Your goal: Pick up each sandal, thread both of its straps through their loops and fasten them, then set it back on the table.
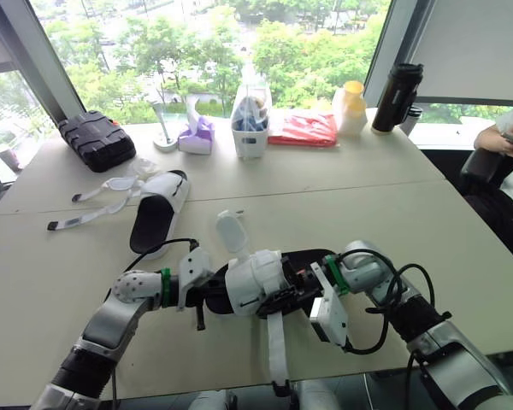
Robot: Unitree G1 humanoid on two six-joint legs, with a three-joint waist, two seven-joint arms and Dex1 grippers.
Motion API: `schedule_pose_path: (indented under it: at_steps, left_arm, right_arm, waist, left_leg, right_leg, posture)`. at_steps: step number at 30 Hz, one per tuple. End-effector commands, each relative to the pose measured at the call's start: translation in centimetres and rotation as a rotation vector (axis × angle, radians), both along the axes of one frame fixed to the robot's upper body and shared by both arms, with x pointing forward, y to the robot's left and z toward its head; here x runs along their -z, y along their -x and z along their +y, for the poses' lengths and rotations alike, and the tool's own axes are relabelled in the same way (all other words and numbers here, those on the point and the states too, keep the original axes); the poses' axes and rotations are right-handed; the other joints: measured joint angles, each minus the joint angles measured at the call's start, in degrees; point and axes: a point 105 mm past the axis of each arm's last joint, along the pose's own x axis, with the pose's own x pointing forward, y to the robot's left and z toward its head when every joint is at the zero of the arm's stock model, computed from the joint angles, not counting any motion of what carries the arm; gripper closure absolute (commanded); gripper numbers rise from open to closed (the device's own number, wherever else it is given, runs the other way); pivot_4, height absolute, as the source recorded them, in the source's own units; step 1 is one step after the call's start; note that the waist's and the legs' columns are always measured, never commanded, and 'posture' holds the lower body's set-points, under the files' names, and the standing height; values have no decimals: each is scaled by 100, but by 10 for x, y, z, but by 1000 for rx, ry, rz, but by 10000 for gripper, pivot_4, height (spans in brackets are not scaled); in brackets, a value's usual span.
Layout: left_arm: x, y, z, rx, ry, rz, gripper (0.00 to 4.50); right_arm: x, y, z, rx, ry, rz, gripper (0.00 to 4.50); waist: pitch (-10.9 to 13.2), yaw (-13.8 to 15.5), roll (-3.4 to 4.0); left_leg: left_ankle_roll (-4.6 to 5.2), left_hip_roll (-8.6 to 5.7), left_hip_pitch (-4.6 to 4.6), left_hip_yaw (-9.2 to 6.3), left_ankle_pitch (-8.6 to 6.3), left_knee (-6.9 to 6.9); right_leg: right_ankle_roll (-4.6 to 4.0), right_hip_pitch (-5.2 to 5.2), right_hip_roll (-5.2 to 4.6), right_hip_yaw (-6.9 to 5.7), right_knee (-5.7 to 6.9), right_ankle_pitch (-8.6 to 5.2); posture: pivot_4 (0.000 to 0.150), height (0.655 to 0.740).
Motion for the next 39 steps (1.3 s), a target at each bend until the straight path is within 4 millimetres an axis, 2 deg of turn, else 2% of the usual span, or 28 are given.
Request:
schedule_pose_path:
  at_steps: [1, 4, 9, 12, 15, 20, 25, 31, 34, 36, 39]
  left_arm:
    - [20, 12, -1, 12, -35, 83, 45000]
    - [20, 14, -2, 13, -35, 84, 45000]
    - [22, 17, -4, 20, -36, 86, 45000]
    - [23, 17, -5, 22, -35, 86, 45000]
    - [24, 17, -6, 31, -35, 86, 45000]
    - [25, 18, -11, 54, -31, 89, 45000]
    - [27, 17, -15, 75, -34, 90, 45000]
    - [27, 17, -18, 88, -34, 85, 45000]
    - [26, 18, -19, 89, -33, 85, 45000]
    - [27, 18, -20, 89, -34, 85, 45000]
    - [27, 19, -20, 88, -34, 86, 45000]
  right_arm:
    - [9, -4, -5, 6, 40, -5, 38960]
    - [8, -2, -6, -12, 24, -20, 25979]
    - [18, 8, -25, -11, 90, 7, 448]
    - [19, 13, -39, -3, 106, 16, 448]
    - [15, 11, -61, 67, 144, 51, 448]
    - [8, 12, -83, 198, 187, 193, 448]
    - [-7, 6, -92, 465, 159, 604, 448]
    - [-21, -1, -97, 676, 150, 1035, 448]
    - [-26, -3, -97, 755, 181, 1188, 448]
    - [-31, 1, -96, 791, 246, 1379, 448]
    - [-39, 5, -91, 811, 279, 1551, 448]
  waist:
    - [0, 1, 0]
    - [0, 3, 0]
    - [-2, 10, 2]
    - [-9, 39, 1]
    - [-12, 37, 5]
    - [-15, 43, 8]
    - [-19, 58, 13]
    - [-22, 141, 18]
    - [-22, 170, 18]
    - [-22, 170, 19]
    - [-23, 176, 19]
  left_leg:
    - [0, 0, 0, 0, 0, 0]
    - [0, 0, -1, 0, 0, 0]
    - [1, 1, 0, 0, 0, 0]
    - [2, 0, 1, -2, -1, 0]
    - [6, -4, 1, 0, -3, 2]
    - [8, -3, 2, 0, -4, 3]
    - [11, -2, 0, -3, -5, 8]
    - [14, -2, -3, -3, -6, 19]
    - [16, -2, -8, -3, -8, 19]
    - [17, -2, -12, -4, -8, 19]
    - [18, -2, -14, -5, -9, 18]
  right_leg:
    - [0, 0, 0, 1, 0, 0]
    - [-1, 0, 0, 4, 0, 0]
    - [-1, 0, 0, 8, 0, 0]
    - [-2, 8, -1, 9, -3, -1]
    - [-2, 11, -5, 12, -6, -1]
    - [-2, 19, -5, 13, -13, -1]
    - [-2, 22, -7, 13, -15, -1]
    - [-2, 24, -8, 13, -17, -2]
    - [-1, 18, -8, 11, -18, -2]
    - [-1, 16, -8, 9, -19, -1]
    - [-1, 15, -9, 5, -22, -1]
  posture:
    - [1500, 7400]
    - [1500, 7400]
    - [1500, 7400]
    - [1500, 7400]
    - [1500, 7400]
    - [1500, 7400]
    - [1500, 7400]
    - [1500, 7400]
    - [1500, 7400]
    - [1500, 7400]
    - [1500, 7400]
